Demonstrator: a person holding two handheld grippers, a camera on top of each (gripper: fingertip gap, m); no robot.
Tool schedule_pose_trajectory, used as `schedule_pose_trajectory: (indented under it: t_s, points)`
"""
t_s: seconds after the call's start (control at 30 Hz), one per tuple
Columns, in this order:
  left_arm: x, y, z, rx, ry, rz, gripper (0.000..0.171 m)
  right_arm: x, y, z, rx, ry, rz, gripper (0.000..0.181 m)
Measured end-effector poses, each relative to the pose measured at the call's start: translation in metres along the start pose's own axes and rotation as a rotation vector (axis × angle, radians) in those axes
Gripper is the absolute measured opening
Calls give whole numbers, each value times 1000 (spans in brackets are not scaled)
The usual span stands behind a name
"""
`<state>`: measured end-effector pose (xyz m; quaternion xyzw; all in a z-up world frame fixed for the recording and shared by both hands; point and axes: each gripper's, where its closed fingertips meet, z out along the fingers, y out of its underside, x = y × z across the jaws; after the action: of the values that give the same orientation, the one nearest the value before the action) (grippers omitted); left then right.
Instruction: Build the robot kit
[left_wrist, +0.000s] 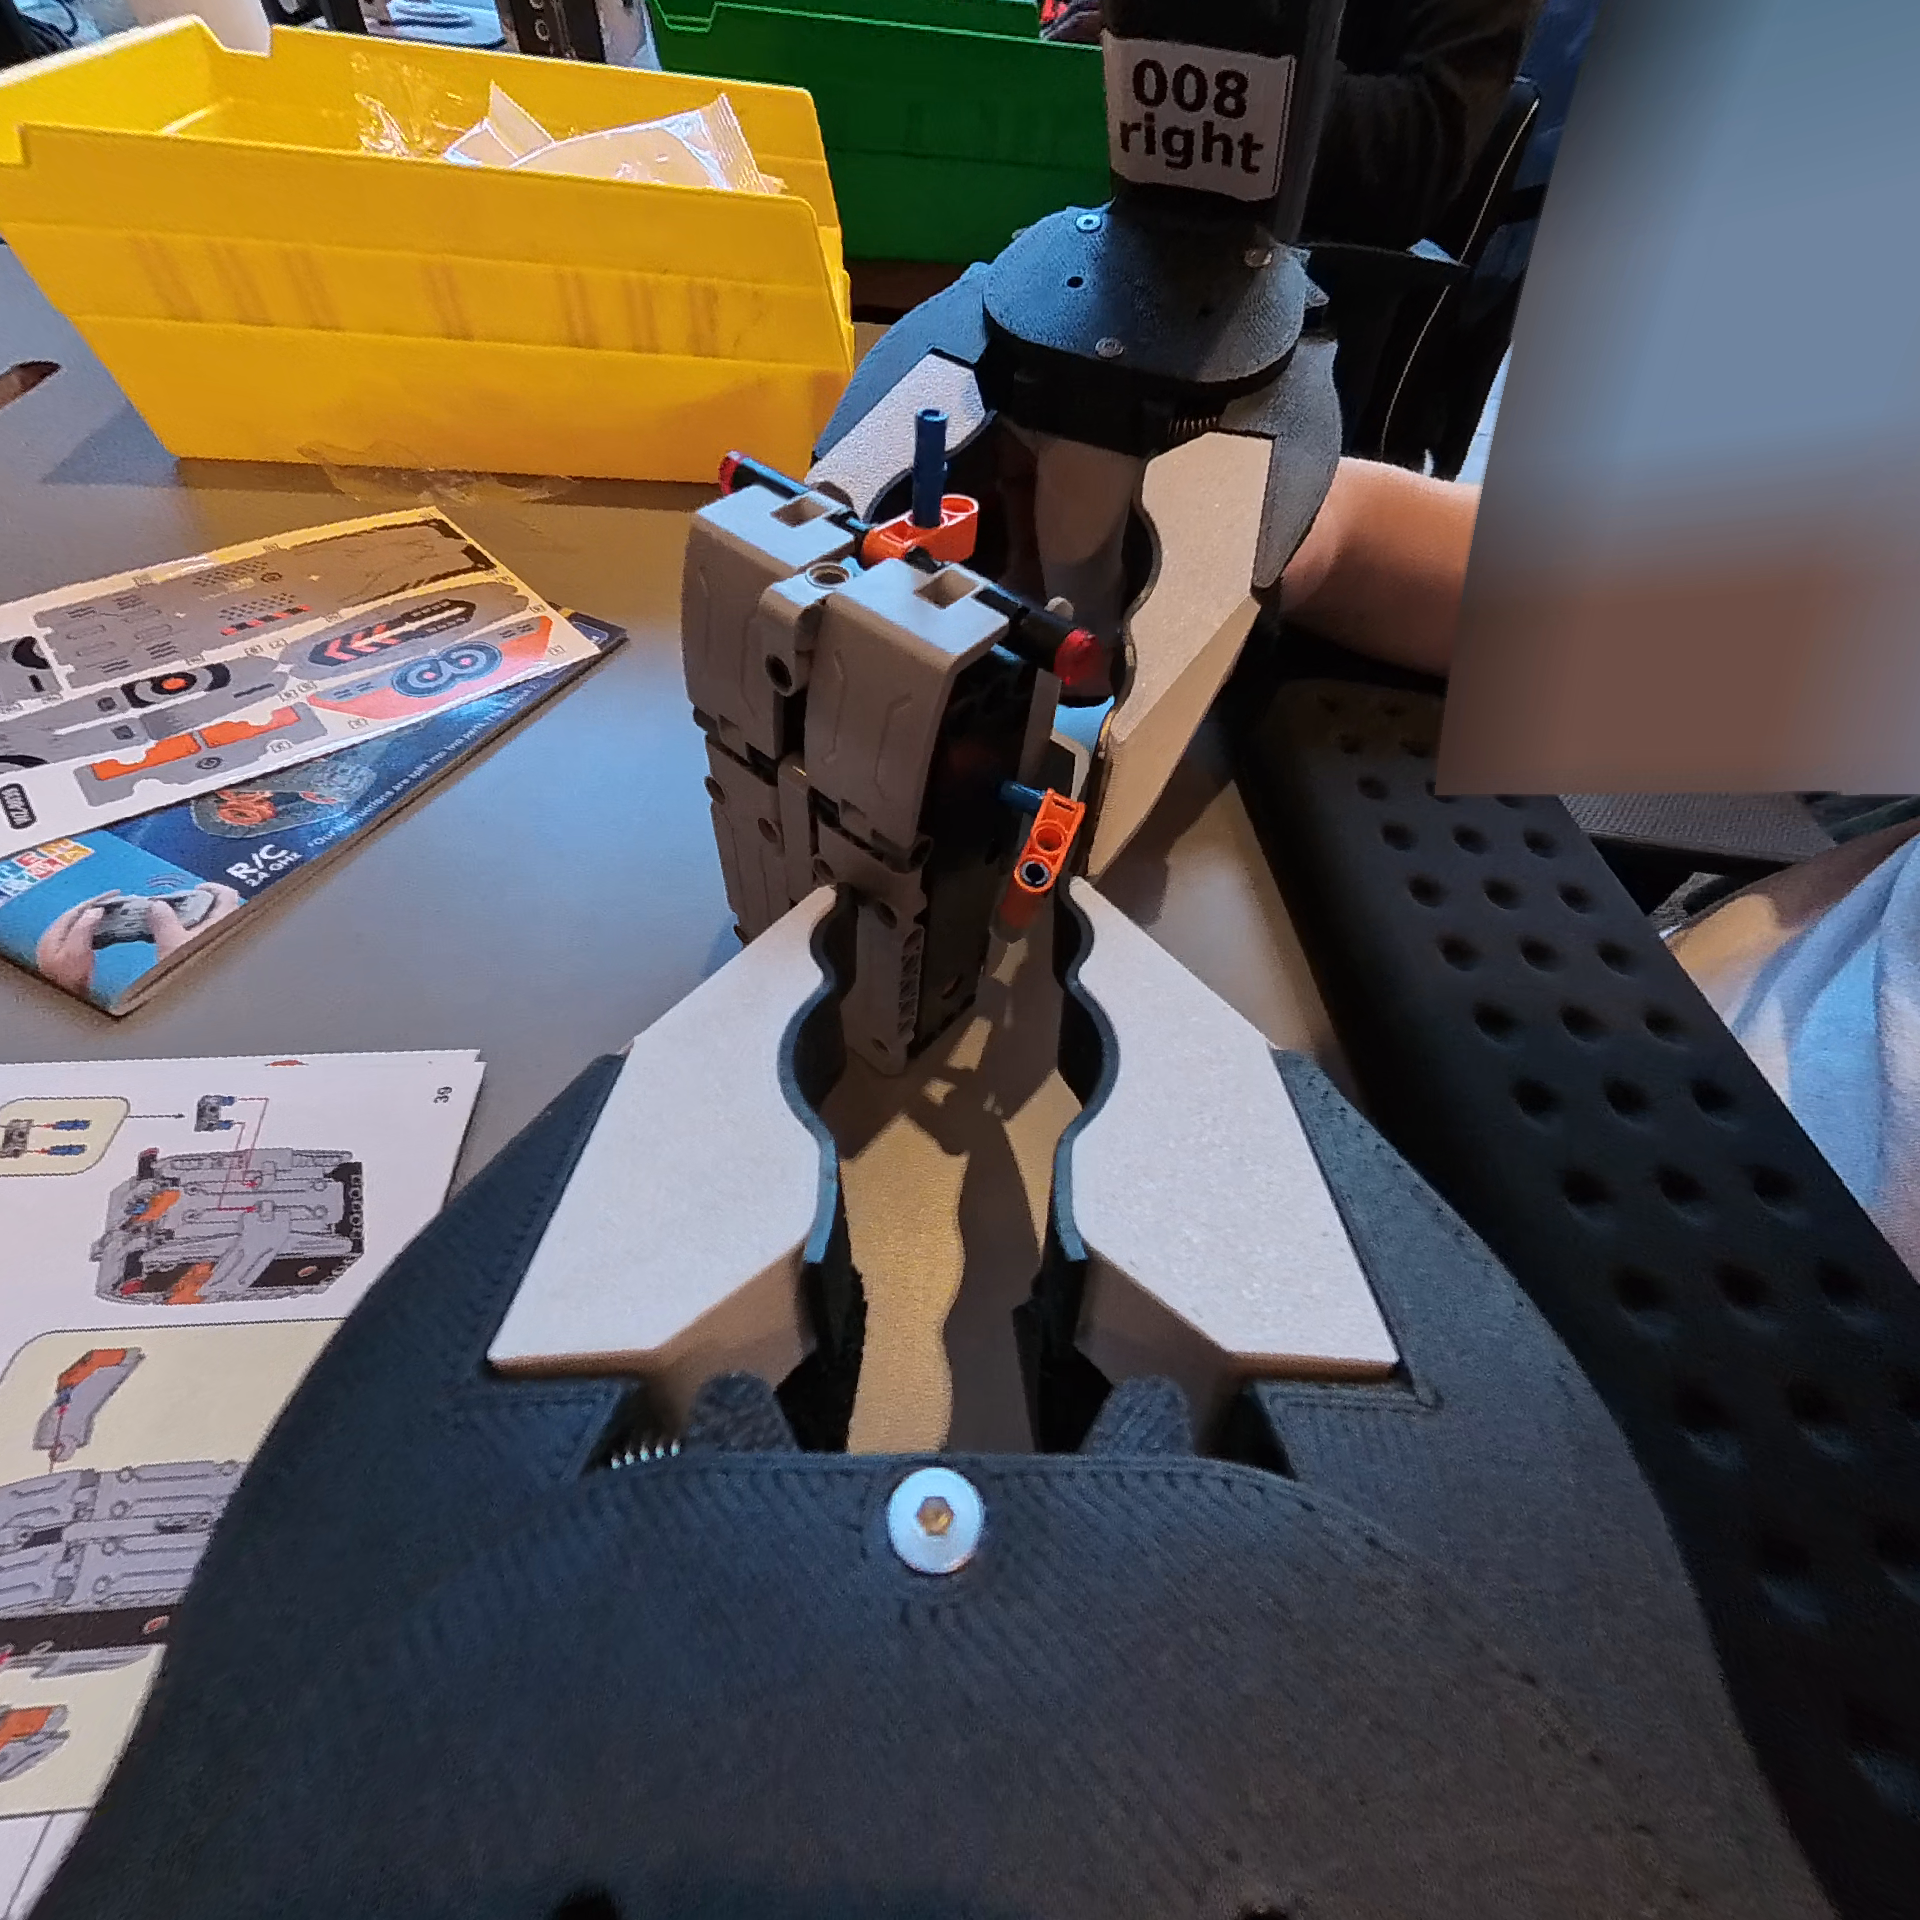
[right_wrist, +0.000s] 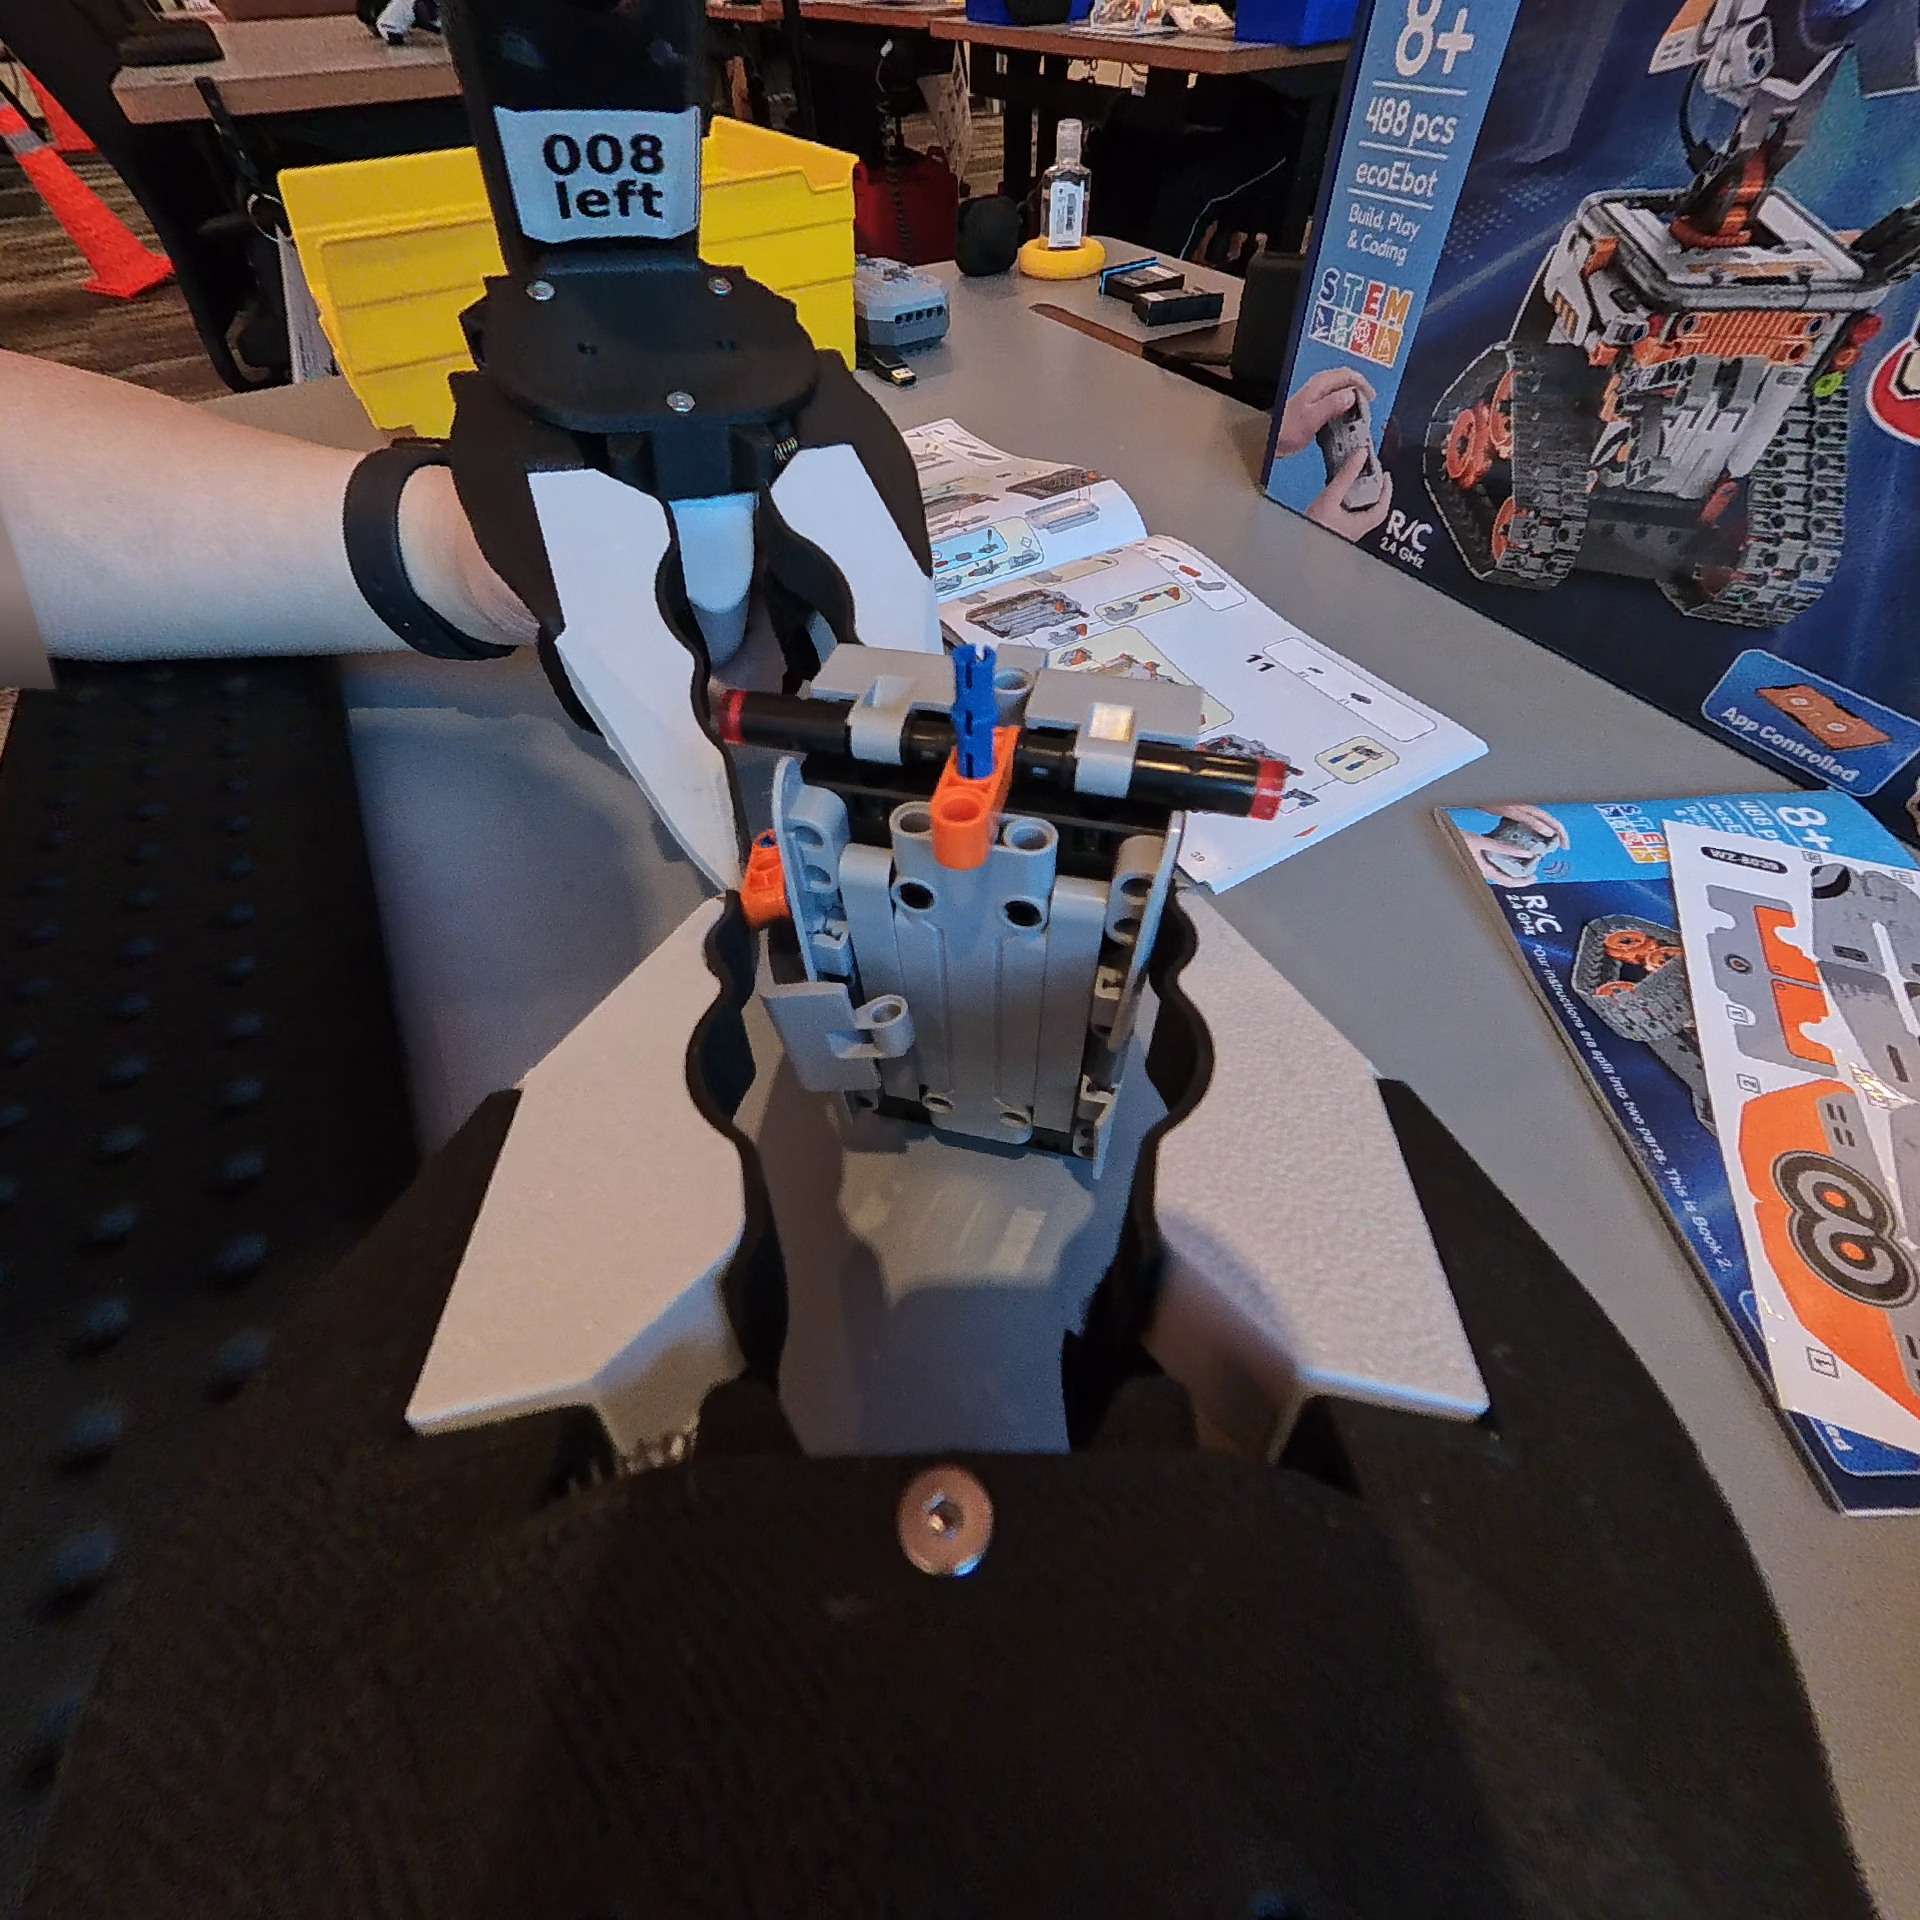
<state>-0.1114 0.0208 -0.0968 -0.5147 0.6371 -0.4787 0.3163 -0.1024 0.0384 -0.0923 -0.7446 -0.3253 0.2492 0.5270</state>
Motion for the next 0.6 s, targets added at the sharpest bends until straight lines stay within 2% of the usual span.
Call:
schedule_pose_trajectory:
  t_s: [0.23, 0.37, 0.6]
  points:
    - [0, -1, 0, 5, -15, 22, 35, 0, 0, 0, 0, -12, 0, 78]
    - [2, -2, 0, 12, 3, 11, 27, -2, 1, 2, -18, -1, -33, 81]
    - [2, -3, 0, 17, 0, 5, 31, -2, 1, 2, -19, -5, -22, 79]
